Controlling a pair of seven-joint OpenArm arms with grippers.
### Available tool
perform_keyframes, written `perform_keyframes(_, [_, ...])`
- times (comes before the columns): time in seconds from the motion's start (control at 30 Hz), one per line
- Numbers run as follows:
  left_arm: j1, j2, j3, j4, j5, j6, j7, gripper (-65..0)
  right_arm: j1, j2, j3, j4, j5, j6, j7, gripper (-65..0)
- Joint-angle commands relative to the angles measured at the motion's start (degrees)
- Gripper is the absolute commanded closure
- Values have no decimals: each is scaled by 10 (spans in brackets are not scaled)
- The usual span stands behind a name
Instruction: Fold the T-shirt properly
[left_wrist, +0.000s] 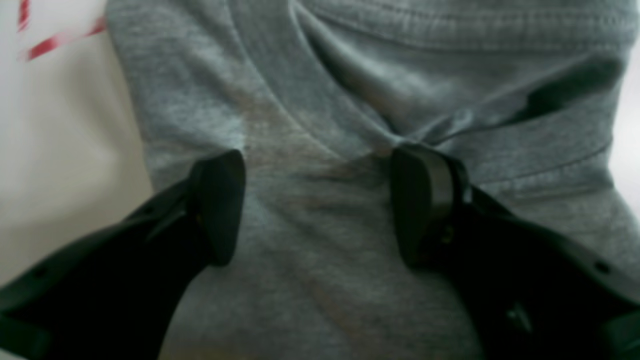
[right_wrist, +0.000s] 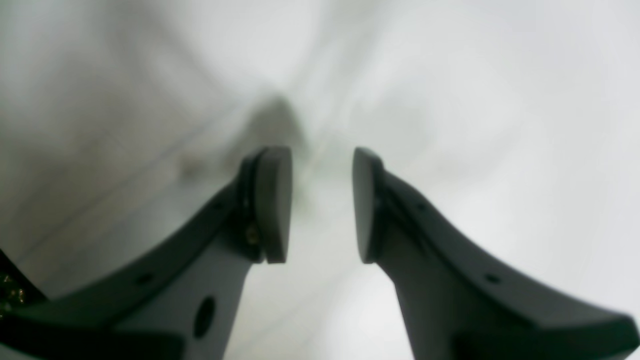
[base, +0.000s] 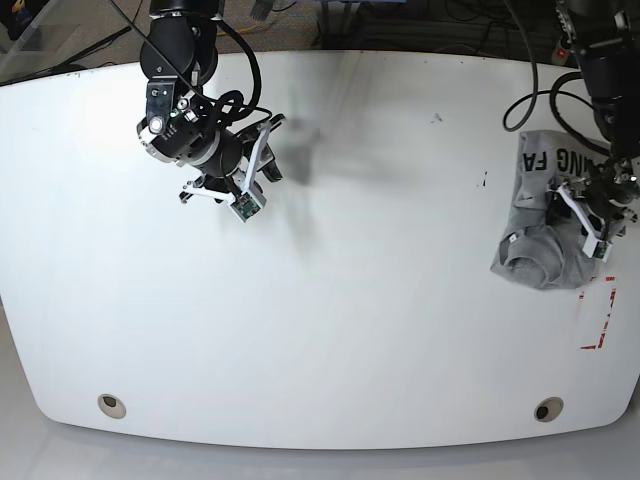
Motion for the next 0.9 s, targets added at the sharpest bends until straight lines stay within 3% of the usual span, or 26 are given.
perform_keyframes(0.0, [2, -53, -1, -41, 47, -2, 22, -426, 6, 2, -1, 17, 6, 1, 9, -189])
perform_keyframes(0.13, [2, -110, -7, -82, 46, -42, -17, -425, 6, 2, 2, 17, 4, 1, 9, -189])
perform_keyframes(0.23, [2, -138, -46, -89, 46, -48, -29, -425, 6, 2, 3, 22, 4, 1, 9, -187])
perform_keyframes(0.37, [2, -157, -110, -77, 46, -48, -27, -425, 6, 2, 2, 25, 3, 1, 9, -187])
perform_keyframes(0.53, [2, -161, -140, -14, 46, -48, -26, -424, 9, 3, 3, 25, 1, 1, 10, -187])
perform_keyframes(0.67, [4, -142, -147, 71, 46, -48, -25, -422, 21, 16, 3, 25, 0, 1, 11, -187])
perform_keyframes(0.87, [11, -45, -143, 212, 51, -48, -30, -421, 55, 41, 27, 24, -26, 1, 30, -187])
